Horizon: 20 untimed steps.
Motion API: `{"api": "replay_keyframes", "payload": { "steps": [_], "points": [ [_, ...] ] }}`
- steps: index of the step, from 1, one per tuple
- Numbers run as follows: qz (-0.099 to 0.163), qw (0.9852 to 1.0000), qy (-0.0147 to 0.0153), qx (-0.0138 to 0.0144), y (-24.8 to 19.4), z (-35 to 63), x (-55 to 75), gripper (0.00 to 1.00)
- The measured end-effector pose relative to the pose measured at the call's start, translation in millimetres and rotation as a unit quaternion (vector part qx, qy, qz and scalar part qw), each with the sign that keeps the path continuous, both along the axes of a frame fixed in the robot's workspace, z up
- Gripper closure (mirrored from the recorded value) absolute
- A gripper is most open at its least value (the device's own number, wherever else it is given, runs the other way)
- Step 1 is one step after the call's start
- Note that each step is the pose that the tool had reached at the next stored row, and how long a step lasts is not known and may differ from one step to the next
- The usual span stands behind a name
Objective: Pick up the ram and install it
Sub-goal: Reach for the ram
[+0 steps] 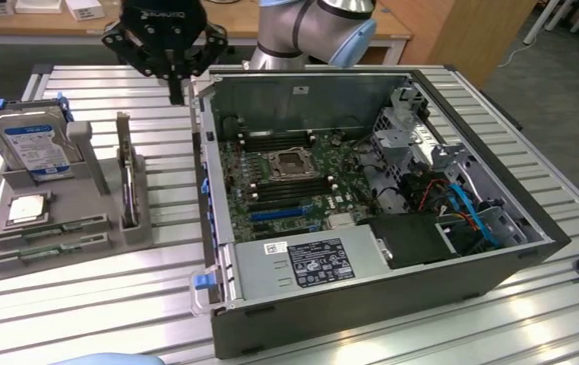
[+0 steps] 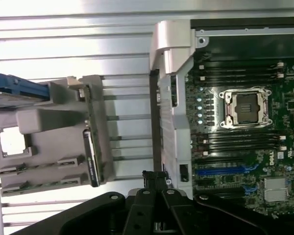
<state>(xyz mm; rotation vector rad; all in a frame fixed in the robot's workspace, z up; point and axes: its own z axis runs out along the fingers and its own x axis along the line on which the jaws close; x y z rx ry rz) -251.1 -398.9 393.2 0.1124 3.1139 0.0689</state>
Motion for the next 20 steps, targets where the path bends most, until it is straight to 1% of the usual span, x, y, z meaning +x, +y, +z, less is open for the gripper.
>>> {"api": "replay_keyframes", "payload": {
  "steps": [20],
  "points": [
    [0.001,1.0,0.0,-0.0003,0.0,-0.6,-86.1,0.9]
  ]
}}
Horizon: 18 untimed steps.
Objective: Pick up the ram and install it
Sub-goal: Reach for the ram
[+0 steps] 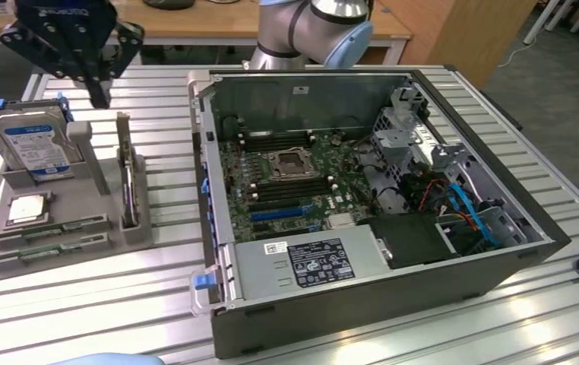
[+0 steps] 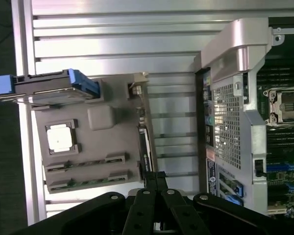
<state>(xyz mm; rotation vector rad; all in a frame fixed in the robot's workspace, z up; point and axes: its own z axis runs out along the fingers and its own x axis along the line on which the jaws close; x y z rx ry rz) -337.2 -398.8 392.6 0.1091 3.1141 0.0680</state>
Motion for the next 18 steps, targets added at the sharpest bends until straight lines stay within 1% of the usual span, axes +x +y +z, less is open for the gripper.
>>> {"api": "replay_keyframes", "payload": {
  "steps": [8,18],
  "points": [
    [0.001,1.0,-0.0001,-0.0004,0.0,-0.4,-31.5,0.9],
    [0.001,1.0,-0.0001,-0.0011,0.1,-0.8,-66.4,0.9]
  ]
}}
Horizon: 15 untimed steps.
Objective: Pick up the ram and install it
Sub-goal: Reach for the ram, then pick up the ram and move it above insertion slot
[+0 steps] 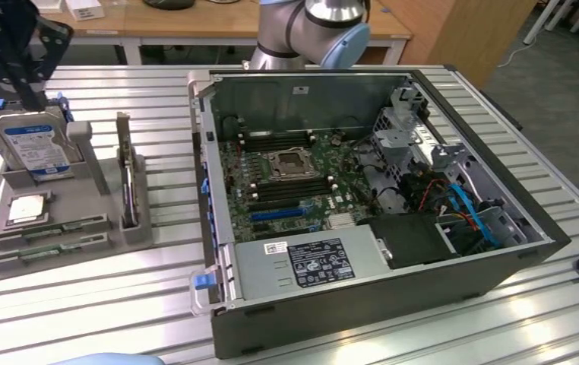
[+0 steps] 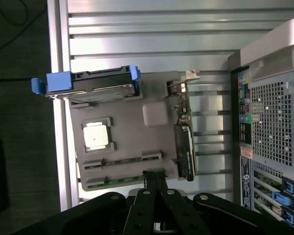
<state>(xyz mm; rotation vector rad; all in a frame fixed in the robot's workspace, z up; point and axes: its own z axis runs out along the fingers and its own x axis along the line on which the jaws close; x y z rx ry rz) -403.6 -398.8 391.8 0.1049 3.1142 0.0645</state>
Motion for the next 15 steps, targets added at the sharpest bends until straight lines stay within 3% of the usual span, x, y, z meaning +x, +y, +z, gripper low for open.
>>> {"api": "replay_keyframes", "payload": {
  "steps": [9,15],
  "points": [
    [0.001,1.0,0.0001,-0.0006,0.1,-0.3,-28.3,0.9],
    [0.001,1.0,0.0,-0.0007,0.1,-0.4,-32.2,0.9]
  ]
}}
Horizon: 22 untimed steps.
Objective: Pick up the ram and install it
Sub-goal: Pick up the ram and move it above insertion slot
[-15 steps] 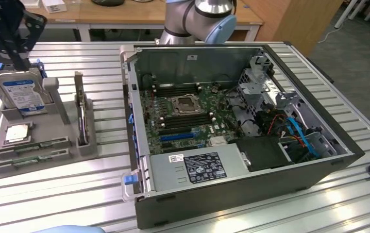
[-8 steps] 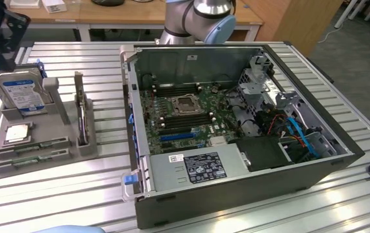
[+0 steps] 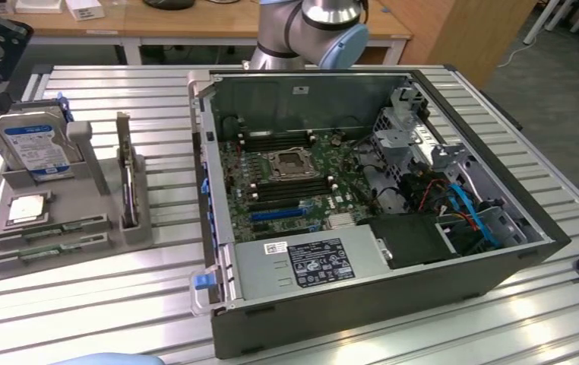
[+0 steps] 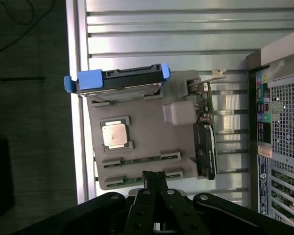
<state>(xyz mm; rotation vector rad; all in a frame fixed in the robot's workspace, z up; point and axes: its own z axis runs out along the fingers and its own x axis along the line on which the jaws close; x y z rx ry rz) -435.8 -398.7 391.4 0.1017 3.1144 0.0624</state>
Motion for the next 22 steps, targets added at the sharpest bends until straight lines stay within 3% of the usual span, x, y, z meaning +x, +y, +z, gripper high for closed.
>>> {"api": "replay_keyframes", "payload": {
  "steps": [11,22],
  "points": [
    [0.0,1.0,-0.0003,-0.0003,0.0,-1.0,-0.3,0.9],
    [0.0,1.0,-0.0003,-0.0002,0.0,-20.9,-0.4,0.9]
  ]
}}
